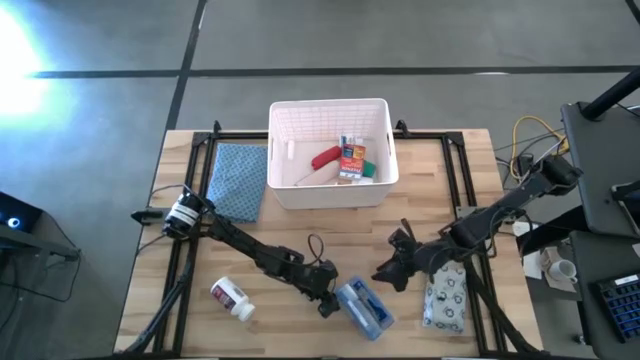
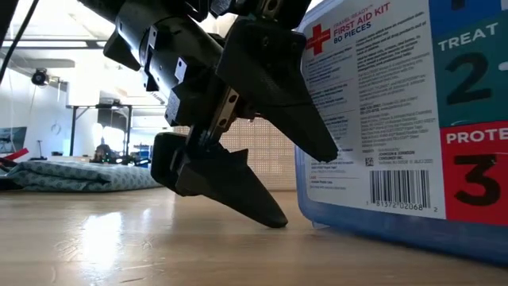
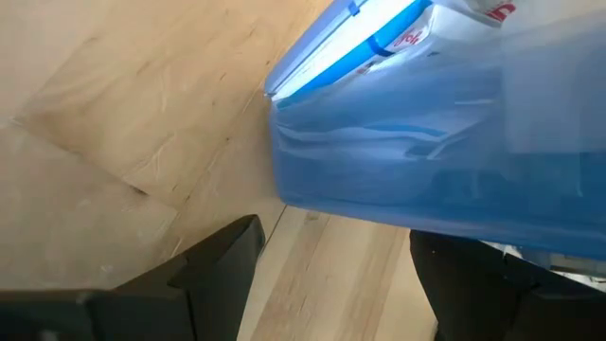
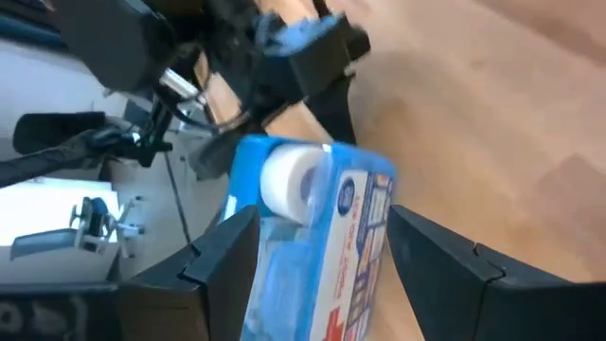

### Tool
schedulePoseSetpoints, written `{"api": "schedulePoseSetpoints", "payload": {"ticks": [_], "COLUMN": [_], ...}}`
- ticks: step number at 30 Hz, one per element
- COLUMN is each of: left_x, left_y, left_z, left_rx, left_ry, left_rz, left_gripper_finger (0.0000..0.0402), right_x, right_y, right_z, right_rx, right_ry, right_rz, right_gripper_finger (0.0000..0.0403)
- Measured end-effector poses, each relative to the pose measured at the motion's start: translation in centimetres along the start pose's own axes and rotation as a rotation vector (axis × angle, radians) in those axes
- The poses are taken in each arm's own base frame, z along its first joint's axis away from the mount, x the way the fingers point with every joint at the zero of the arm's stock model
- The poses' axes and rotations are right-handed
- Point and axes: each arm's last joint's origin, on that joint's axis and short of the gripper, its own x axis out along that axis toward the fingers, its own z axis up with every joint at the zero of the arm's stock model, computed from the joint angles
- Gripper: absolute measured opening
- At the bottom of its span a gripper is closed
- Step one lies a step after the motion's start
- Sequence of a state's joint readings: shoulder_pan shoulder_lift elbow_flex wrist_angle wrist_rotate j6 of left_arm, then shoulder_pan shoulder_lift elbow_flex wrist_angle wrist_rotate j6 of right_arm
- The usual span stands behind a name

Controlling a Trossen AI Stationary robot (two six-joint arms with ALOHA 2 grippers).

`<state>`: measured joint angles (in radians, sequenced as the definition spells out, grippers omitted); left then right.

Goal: Pick & place medical supplies in basket/bin
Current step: Put the blue first aid kit into the white bin

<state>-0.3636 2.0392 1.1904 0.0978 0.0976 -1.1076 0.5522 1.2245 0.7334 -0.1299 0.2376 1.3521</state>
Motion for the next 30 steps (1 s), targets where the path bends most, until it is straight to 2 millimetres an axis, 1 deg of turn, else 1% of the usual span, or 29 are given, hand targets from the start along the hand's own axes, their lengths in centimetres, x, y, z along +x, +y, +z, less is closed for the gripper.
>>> {"api": "schedulePoseSetpoints", "payload": {"ticks": [2,11,14,20,24,30], "left_x": [0.0,0.0,-0.1,-0.2,-0.5,-1.2], "left_y": [0.0,-0.2,-0.7,-2.0,-3.0,-4.9], "left_z": [0.0,0.1,0.3,1.2,1.7,3.0], "left_rx": [0.0,-0.033,-0.036,-0.051,-0.055,-0.051], "left_ry": [0.001,-0.007,-0.01,-0.048,-0.068,-0.097], "left_rz": [0.0,-0.017,-0.024,-0.052,-0.06,-0.071], "left_gripper_finger": [0.0259,0.0259,0.0259,0.026,0.026,0.0259], "right_x": [0.4,3.0,3.9,5.4,5.6,6.1], "right_y": [0.1,2.5,2.8,4.7,5.9,6.8], "right_z": [-0.3,-1.9,-2.4,-2.5,-2.4,-2.3], "right_rx": [0.006,-0.059,-0.081,-0.103,-0.116,-0.124], "right_ry": [0.033,0.132,0.18,0.215,0.229,0.257], "right_rz": [0.003,0.003,-0.013,0.007,-0.037,-0.204], "right_gripper_finger": [0.0228,0.0281,0.0296,0.0317,0.0327,0.0336]}}
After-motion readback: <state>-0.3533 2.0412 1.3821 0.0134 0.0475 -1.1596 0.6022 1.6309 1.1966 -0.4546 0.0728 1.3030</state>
